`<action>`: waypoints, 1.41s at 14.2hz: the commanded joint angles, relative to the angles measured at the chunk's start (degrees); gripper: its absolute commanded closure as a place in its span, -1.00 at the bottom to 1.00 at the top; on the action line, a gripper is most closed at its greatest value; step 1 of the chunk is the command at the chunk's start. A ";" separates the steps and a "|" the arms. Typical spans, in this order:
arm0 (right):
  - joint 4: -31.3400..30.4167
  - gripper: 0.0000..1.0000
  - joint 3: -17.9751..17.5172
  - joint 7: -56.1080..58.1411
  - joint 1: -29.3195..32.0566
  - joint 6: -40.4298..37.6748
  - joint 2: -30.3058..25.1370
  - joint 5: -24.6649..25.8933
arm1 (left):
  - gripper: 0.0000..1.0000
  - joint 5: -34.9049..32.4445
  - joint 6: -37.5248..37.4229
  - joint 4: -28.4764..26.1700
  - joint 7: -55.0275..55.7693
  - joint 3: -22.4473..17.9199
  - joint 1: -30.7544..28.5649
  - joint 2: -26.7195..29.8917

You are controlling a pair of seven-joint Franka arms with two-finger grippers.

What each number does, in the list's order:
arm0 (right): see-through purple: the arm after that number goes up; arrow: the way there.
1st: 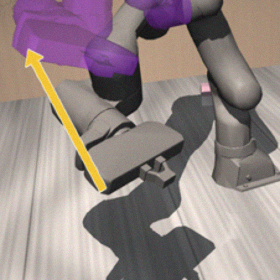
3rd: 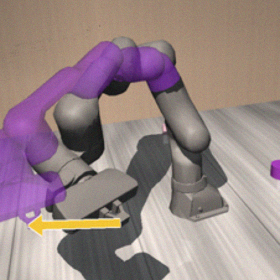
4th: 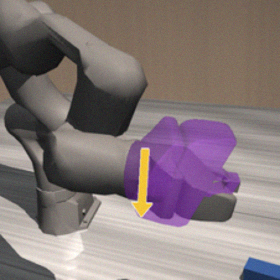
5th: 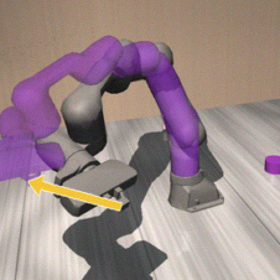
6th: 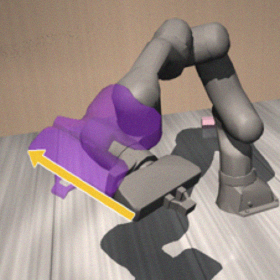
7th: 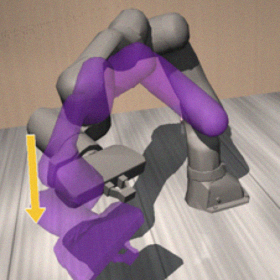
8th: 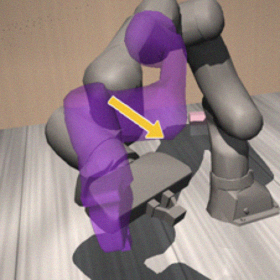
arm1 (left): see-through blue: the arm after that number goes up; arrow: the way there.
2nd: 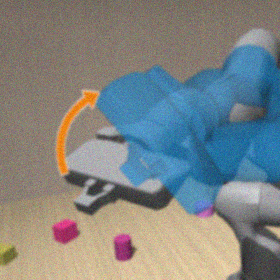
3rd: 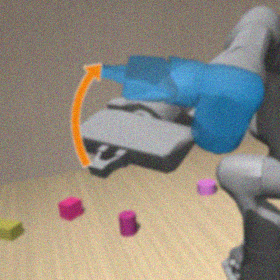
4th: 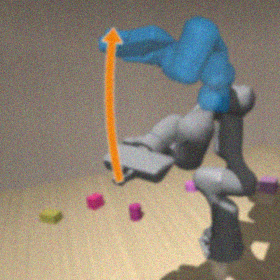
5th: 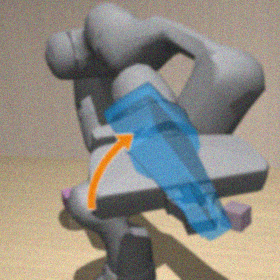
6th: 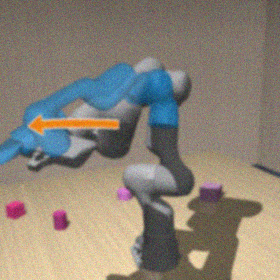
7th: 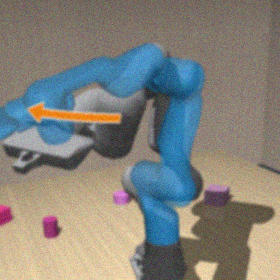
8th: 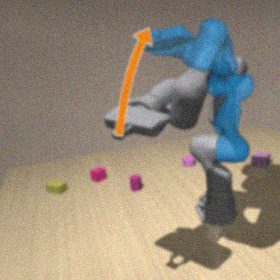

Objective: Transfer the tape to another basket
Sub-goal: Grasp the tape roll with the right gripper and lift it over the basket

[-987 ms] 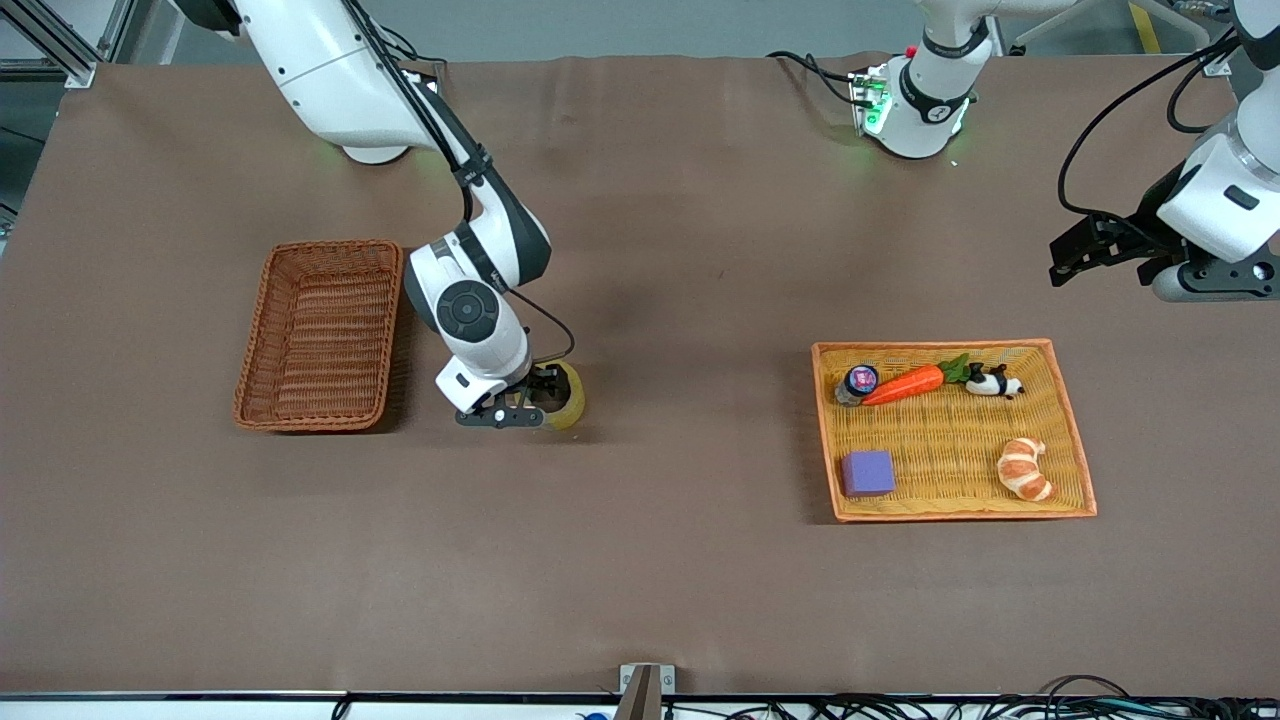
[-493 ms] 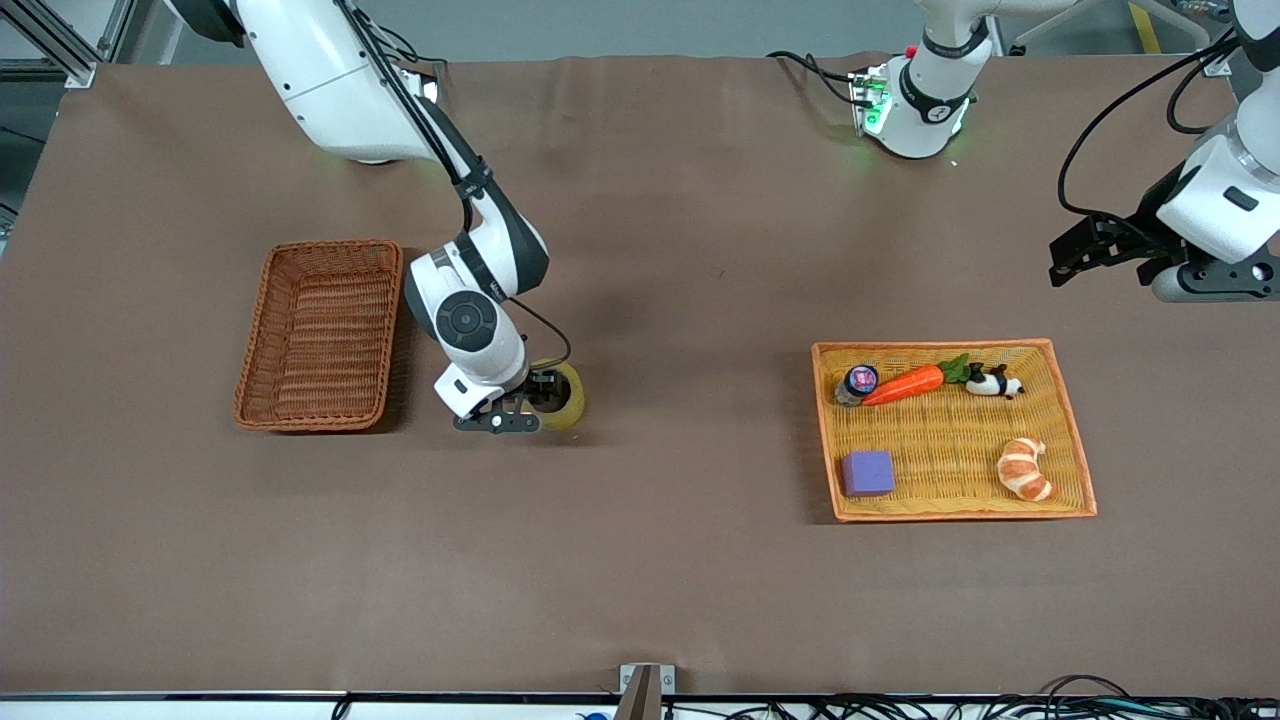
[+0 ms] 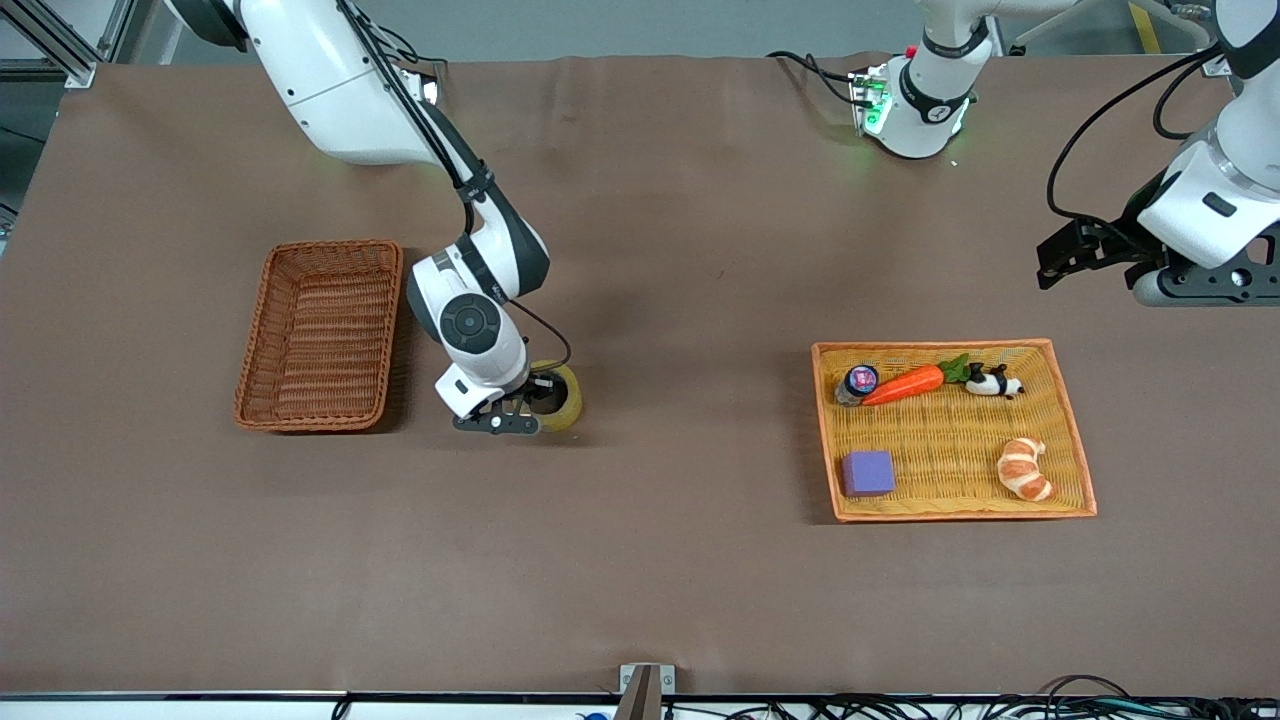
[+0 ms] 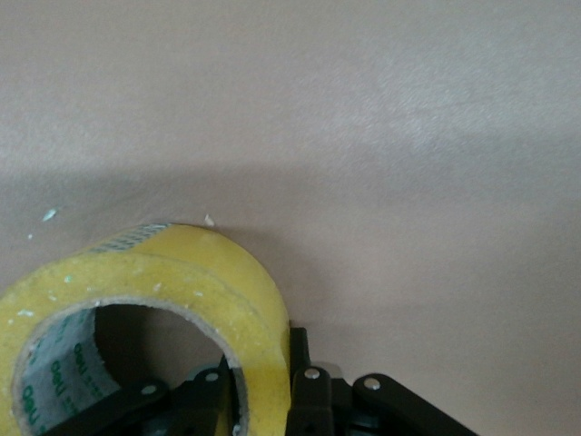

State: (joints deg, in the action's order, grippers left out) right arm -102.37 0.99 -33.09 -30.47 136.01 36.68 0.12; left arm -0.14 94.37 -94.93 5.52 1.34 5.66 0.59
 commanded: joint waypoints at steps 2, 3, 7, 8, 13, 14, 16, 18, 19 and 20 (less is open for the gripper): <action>2.43 1.00 -0.20 0.74 2.34 -4.24 -1.69 0.58 | -0.98 -1.09 0.64 0.10 -0.25 0.15 -0.21 -0.50; 2.44 1.00 0.76 2.83 2.78 -7.39 -3.88 0.58 | -0.98 -1.09 0.64 0.27 -0.25 0.15 -0.12 -0.76; 0.43 1.00 5.33 18.03 6.28 -20.66 -13.63 0.50 | -0.98 -1.17 0.64 0.27 -0.07 0.15 -0.21 -0.85; -1.41 1.00 5.60 18.84 7.43 -22.70 -16.44 0.67 | -0.98 -1.18 0.64 0.27 -0.07 0.15 -0.12 -1.03; -15.31 1.00 12.44 37.62 11.39 -22.89 -29.90 1.20 | -0.98 -1.35 1.08 0.19 0.37 0.15 -0.12 -1.12; -16.27 1.00 13.24 40.62 12.27 -22.98 -30.52 1.20 | -0.98 -1.26 1.08 0.19 0.37 0.15 -0.21 -1.12; -19.78 1.00 13.42 43.63 14.64 -20.54 -30.88 1.20 | -0.98 -1.35 1.17 0.19 0.37 0.15 -0.21 -1.12; -21.64 1.00 13.42 43.81 15.26 -19.56 -31.14 1.20 | -0.98 -1.35 1.26 0.19 0.37 0.15 -0.21 -1.20; -22.51 1.00 13.42 43.99 16.74 -18.95 -30.97 1.20 | -0.98 -1.35 1.26 0.19 0.37 0.15 -0.21 -1.38; -23.74 0.99 13.42 43.99 17.02 -16.16 -30.45 1.20 | -0.98 -1.35 1.26 0.19 0.37 0.15 -0.12 -1.38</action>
State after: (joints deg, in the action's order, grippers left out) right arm -122.91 15.20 10.29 -15.16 116.74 7.83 0.39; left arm -0.32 95.12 -94.95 5.60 1.30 5.59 -0.58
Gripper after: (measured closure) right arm 0.784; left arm 0.009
